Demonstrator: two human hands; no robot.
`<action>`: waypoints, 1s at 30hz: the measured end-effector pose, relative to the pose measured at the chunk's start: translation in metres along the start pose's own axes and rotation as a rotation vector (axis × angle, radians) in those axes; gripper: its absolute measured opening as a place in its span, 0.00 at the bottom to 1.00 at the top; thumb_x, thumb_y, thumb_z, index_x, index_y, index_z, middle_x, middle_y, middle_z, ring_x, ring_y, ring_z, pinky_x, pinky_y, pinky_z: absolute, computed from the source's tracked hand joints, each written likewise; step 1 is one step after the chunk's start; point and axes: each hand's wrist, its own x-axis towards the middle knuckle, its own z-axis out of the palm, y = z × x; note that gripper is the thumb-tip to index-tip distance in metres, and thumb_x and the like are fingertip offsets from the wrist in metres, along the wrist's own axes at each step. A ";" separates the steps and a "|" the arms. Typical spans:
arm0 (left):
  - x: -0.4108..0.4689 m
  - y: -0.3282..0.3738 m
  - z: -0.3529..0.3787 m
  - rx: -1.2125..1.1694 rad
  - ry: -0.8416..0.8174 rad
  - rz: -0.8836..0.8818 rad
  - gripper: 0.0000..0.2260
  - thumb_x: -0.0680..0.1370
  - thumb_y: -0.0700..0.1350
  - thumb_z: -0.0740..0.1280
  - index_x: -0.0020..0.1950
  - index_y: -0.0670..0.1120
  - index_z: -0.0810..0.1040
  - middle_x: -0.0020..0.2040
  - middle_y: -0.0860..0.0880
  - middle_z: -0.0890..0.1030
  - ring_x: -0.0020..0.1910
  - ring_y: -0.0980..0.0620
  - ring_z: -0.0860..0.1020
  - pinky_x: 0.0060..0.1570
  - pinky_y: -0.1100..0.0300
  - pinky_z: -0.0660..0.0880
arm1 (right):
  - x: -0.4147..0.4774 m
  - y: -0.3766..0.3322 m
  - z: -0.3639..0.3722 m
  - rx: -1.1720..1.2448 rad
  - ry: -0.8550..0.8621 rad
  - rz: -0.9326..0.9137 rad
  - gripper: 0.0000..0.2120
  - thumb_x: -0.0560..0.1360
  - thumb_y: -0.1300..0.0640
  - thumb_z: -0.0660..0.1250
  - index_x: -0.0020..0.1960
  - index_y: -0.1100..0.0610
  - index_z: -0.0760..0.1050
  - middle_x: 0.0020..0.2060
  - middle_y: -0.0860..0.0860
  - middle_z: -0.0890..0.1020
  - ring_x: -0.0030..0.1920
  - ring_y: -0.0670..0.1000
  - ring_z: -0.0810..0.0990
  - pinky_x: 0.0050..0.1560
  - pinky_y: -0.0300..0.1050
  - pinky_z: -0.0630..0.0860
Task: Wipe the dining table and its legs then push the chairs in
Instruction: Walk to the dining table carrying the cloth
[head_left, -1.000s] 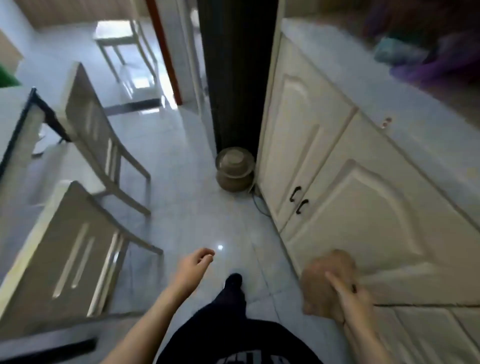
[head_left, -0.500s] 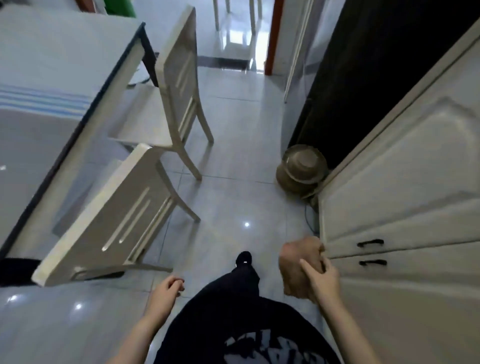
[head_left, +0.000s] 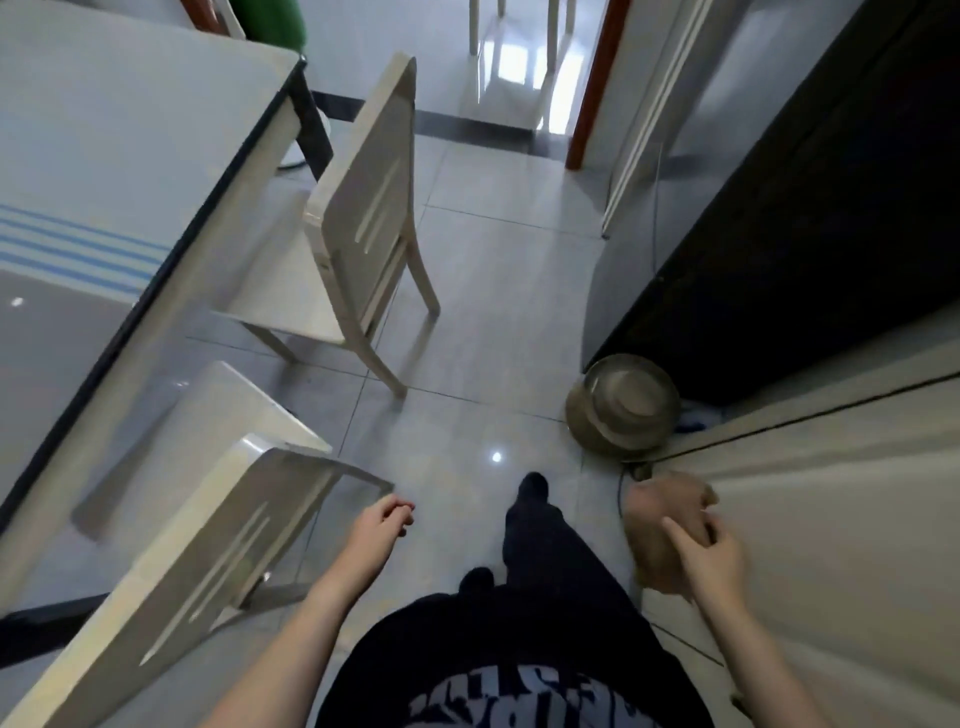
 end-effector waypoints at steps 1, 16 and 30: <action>0.012 0.009 0.004 -0.011 0.007 -0.016 0.08 0.78 0.38 0.61 0.43 0.46 0.78 0.40 0.45 0.80 0.39 0.50 0.76 0.37 0.64 0.70 | 0.017 -0.008 0.003 -0.007 0.002 -0.006 0.10 0.72 0.64 0.71 0.52 0.61 0.73 0.43 0.57 0.77 0.44 0.56 0.76 0.48 0.47 0.71; 0.167 0.160 -0.027 -0.198 0.257 -0.202 0.09 0.79 0.36 0.59 0.44 0.40 0.79 0.41 0.40 0.79 0.39 0.44 0.76 0.38 0.57 0.70 | 0.234 -0.236 0.120 -0.190 -0.262 -0.256 0.09 0.71 0.60 0.73 0.48 0.61 0.76 0.40 0.53 0.80 0.42 0.52 0.77 0.42 0.44 0.69; 0.406 0.386 -0.073 0.073 -0.061 -0.004 0.08 0.79 0.43 0.61 0.44 0.49 0.78 0.41 0.49 0.81 0.42 0.49 0.78 0.44 0.56 0.73 | 0.387 -0.387 0.198 -0.225 -0.070 -0.121 0.11 0.71 0.58 0.73 0.51 0.59 0.76 0.43 0.54 0.80 0.46 0.55 0.78 0.48 0.48 0.73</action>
